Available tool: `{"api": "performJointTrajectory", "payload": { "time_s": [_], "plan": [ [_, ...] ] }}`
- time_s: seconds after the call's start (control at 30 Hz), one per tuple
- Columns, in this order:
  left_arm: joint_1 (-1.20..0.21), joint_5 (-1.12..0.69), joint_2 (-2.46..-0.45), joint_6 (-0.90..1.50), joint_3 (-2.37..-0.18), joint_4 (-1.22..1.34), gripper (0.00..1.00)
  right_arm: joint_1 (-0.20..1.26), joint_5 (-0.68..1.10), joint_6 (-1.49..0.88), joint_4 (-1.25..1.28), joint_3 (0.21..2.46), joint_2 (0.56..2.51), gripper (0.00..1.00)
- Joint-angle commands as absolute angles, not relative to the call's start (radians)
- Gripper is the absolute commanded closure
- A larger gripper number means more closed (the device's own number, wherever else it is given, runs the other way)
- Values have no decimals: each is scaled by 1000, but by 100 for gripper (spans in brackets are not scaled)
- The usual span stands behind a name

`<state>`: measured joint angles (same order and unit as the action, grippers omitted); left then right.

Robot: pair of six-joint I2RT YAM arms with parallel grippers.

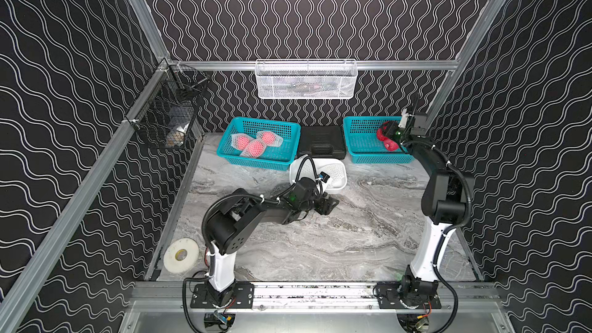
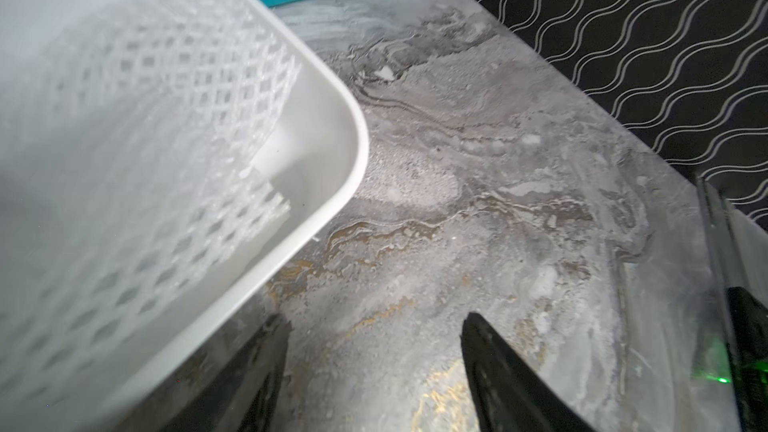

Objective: Remove foam nets from apples
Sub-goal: Place the apple in the basket.

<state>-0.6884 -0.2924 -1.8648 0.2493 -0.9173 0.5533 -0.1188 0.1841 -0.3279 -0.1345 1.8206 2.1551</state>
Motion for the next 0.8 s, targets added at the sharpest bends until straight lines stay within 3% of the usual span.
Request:
{"api": "performJointTrajectory", "payload": {
  "time_s": [0.0,0.27,0.5,0.63,0.77],
  "plan": [
    [-701,-320,-1757,271,-875,540,22,-143,135,-290,-161,1902,2217,63],
    [-732,-346,-1453,264,-741,447,1,-225,186,-319,-163,2147,2431,62],
    [-732,-265,-1344,269,-629,487,1,-238,190,-324,-121,2280,2564,56],
    [-733,-228,-1277,256,-579,522,1,-239,154,-327,-106,2313,2605,46],
    [-732,-169,-1226,224,-565,473,1,-239,132,-337,-64,2300,2622,21]
  ]
}}
